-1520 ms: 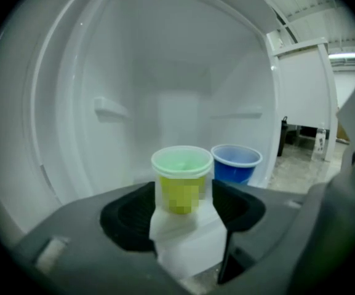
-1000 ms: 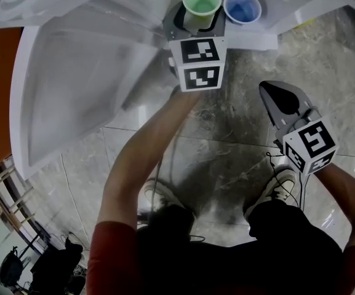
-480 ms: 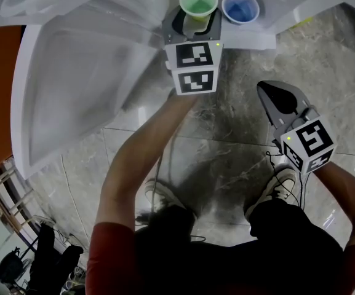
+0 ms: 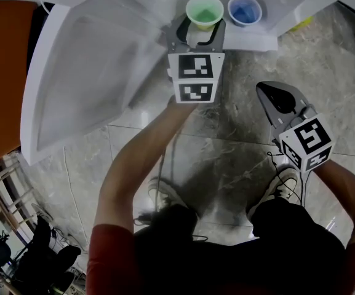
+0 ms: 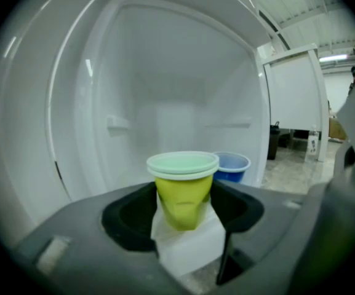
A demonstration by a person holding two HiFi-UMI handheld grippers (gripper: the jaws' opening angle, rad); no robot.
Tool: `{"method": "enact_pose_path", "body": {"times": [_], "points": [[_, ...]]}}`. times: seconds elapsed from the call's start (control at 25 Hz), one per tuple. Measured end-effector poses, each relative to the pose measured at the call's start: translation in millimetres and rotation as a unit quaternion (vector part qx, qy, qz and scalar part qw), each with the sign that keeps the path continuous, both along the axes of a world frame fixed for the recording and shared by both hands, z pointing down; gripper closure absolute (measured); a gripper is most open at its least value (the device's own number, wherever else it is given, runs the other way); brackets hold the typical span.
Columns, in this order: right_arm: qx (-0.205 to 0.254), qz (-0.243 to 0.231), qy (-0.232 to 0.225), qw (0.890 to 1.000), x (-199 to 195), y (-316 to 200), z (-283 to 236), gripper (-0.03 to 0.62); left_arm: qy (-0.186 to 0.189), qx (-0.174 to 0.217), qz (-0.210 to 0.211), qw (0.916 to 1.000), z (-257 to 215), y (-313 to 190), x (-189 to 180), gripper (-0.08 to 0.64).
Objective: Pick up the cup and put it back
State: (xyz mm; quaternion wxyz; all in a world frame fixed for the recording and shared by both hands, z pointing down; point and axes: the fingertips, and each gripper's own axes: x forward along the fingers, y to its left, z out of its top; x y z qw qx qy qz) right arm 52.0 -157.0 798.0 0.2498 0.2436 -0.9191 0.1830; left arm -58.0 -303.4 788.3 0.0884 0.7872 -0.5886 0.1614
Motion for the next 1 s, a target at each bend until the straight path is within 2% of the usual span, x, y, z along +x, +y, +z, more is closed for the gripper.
{"method": "enact_pose_path", "body": {"times": [0.76, 1.0], "points": [[0.023, -0.033, -0.016, 0.999, -39.5, 17.5, -27.3, 0.592, 0.030, 0.001, 0.065, 0.9974, -38.9, 102.1, -16.7, 0.290], [0.025, -0.042, -0.018, 0.999, -44.6, 25.0, -30.0, 0.592, 0.047, 0.017, 0.086, 0.9950, -49.3, 138.6, -15.5, 0.291]]}}
